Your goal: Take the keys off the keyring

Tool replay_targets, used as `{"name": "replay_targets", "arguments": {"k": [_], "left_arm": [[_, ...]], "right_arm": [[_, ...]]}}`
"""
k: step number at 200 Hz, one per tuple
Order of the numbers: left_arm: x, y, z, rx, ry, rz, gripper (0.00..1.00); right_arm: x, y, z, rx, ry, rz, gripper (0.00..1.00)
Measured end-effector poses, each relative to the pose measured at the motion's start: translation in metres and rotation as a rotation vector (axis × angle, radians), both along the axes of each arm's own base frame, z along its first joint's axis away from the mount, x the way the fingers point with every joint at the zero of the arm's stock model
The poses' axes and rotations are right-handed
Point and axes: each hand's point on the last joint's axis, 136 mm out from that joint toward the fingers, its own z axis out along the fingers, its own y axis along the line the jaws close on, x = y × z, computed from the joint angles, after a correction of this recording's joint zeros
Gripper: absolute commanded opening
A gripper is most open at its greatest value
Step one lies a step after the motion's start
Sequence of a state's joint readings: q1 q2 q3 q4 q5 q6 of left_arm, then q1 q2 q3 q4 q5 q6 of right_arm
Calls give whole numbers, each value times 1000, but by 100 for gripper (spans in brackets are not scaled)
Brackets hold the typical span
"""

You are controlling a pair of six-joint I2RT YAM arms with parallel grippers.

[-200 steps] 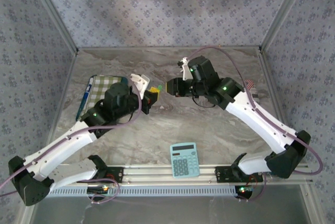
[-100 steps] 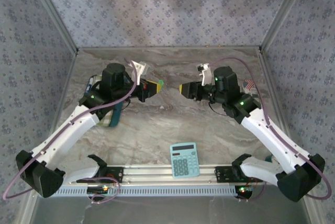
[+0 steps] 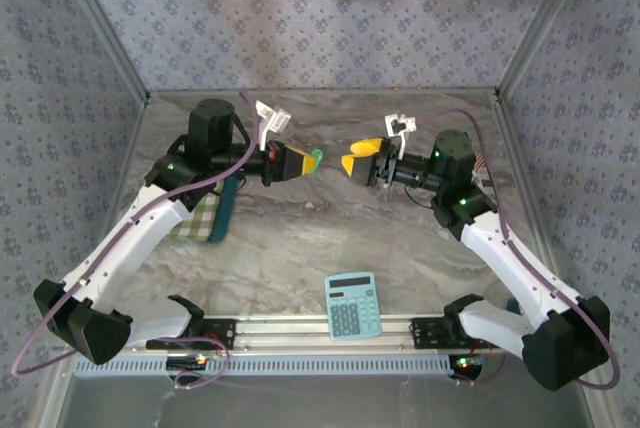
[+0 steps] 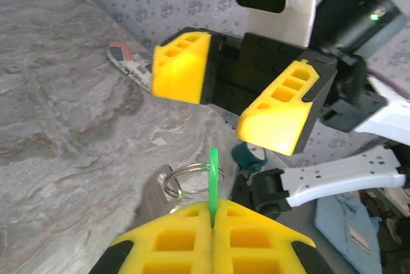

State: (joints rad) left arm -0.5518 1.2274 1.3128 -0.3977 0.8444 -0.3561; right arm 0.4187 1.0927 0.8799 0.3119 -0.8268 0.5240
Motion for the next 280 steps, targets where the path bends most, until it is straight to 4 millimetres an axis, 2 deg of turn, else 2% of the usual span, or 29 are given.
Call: {"name": "replay_targets", "arguments": {"k": [41, 65, 89, 111, 136, 188, 227, 250, 280], "left_arm": [[-12, -5, 17, -48, -14, -94, 0], [-19, -6, 22, -68, -18, -136, 0], [-24, -7, 28, -90, -32, -170, 0], [-27, -7, 32, -104, -43, -190, 0], [-28, -7, 35, -112, -50, -200, 0], [-29, -6, 40, -130, -66, -209, 0], [-29, -6, 48, -153, -86, -217, 0], [-31, -6, 51, -159, -94, -223, 0], [-28, -6, 53, -163, -109, -212, 0]], "right_arm": [[-11, 15, 7, 43, -1, 132, 53], [-16, 18, 15, 74, -12, 173, 50], [-20, 21, 24, 99, -24, 206, 37], [-25, 27, 33, 112, -30, 242, 34], [-33, 30, 40, 122, -46, 273, 23], [-52, 41, 41, 114, -61, 341, 23], [-75, 45, 46, 111, -97, 394, 23], [-80, 45, 45, 95, -113, 397, 26], [-84, 38, 47, 80, -134, 387, 35]]}}
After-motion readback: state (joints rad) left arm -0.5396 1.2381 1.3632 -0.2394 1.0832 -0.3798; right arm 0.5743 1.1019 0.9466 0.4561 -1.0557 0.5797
